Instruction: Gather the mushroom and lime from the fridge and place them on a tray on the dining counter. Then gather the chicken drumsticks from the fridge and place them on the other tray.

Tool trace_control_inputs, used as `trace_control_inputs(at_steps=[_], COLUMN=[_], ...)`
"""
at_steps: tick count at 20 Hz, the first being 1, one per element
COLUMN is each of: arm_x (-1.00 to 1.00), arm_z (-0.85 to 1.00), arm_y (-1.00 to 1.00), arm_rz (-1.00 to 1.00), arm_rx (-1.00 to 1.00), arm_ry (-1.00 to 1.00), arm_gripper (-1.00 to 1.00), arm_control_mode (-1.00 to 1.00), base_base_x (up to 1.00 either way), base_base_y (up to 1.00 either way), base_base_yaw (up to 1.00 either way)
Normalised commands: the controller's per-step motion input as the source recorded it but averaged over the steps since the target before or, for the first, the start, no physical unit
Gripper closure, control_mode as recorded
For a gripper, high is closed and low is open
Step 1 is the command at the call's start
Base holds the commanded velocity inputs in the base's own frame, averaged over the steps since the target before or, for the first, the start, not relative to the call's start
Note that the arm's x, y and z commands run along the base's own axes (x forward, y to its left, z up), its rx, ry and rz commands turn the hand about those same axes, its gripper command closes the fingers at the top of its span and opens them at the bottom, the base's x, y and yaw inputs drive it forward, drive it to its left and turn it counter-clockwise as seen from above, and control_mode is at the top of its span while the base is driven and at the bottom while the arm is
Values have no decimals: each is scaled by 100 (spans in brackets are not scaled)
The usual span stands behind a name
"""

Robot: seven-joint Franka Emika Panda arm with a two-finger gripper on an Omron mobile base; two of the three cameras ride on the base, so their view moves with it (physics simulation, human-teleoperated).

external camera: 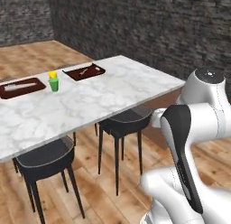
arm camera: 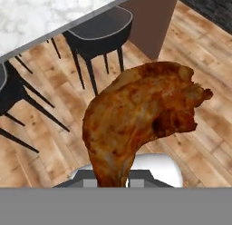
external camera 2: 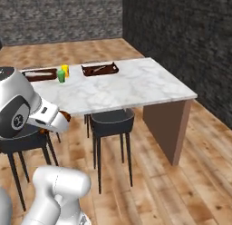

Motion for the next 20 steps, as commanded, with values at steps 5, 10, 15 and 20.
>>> trace_control_inputs(at_steps=[5,10,15,20], arm_x=[0,0,0,0], arm_z=[0,0,0,0], arm_y=[0,0,0,0], arm_rz=[0,0,0,0], arm_rx=[0,0,0,0], arm_ry=[0,0,0,0], arm_gripper=[100,100,100,100], arm_control_mode=[100,100,100,100], base_base_x=[24,28,44,43], base_base_y=[-100,-100,-100,-100], base_base_yaw=[0,0,0,0])
